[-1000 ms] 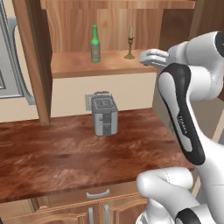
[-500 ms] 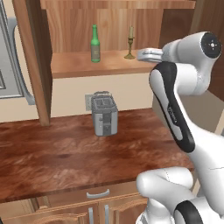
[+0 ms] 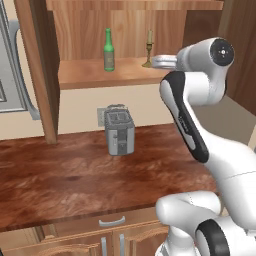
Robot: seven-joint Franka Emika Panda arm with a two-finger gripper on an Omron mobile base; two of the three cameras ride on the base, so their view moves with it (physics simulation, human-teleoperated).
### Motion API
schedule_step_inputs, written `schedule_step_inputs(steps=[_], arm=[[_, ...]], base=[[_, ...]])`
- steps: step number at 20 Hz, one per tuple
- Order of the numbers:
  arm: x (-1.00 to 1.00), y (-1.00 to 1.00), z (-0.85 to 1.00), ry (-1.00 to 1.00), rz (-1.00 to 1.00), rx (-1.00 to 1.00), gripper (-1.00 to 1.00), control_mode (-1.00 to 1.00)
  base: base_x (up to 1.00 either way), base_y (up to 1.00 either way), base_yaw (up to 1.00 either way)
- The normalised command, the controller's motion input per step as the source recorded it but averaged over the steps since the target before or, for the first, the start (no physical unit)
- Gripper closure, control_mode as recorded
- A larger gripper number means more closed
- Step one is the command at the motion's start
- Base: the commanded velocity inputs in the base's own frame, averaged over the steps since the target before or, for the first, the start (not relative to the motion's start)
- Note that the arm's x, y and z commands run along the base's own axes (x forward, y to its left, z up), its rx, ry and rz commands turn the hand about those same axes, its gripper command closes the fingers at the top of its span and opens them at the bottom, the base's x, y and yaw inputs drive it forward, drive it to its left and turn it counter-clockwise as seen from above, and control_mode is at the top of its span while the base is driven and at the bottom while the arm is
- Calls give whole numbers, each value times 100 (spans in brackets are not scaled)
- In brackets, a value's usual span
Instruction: Get the candle and the beer from the cabinet and move them to the dining counter.
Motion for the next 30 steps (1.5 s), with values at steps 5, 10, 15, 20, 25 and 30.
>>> schedule_step_inputs(steps=[5,10,15,20,25,30], arm=[[19,-11,0,-1,-5,-4,-100,-100],[0,-16,-7,-14,0,-4,-100,-100],[0,0,0,-18,0,-3,-100,-100],[0,0,0,-17,0,-2,-100,-100],[0,0,0,-3,0,0,-100,-100],[0,0,0,0,0,0,-100,-100]], base=[[0,0,0],[0,0,0],[0,0,0],[0,0,0],[0,0,0],[0,0,0]])
